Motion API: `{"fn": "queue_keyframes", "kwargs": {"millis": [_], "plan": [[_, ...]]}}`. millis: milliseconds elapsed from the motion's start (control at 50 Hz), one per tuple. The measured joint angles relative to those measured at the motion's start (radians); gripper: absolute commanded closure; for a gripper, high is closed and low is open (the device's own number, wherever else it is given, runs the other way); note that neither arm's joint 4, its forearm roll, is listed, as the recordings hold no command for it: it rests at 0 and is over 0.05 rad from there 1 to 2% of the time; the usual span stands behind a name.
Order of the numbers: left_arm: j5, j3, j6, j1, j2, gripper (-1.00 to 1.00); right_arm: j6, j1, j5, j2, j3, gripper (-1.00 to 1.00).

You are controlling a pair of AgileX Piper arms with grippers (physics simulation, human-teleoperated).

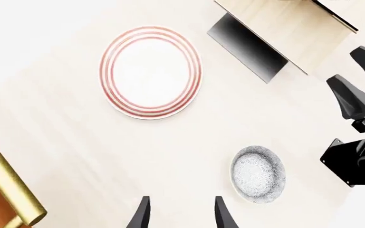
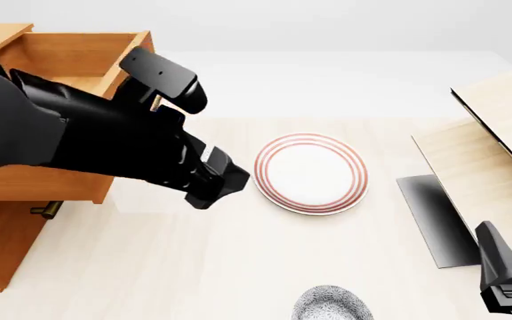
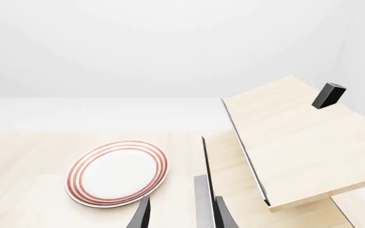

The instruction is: Open the top drawer of the cabinet and put the bowl in it.

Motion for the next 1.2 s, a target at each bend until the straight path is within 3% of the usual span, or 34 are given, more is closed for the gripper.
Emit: {"fn": "queue_keyframes", "kwargs": {"millis": [500,1200], "plan": [[-0.171,0.049,-0.107,-0.108,0.131,-1.00,0.000,0.000,0.000,0.000,0.000,-1.00],[-0.313,0.084,-0.200,-0.197,0.277,-1.00,0.000,0.000,0.000,0.000,0.000,-1.00]]}}
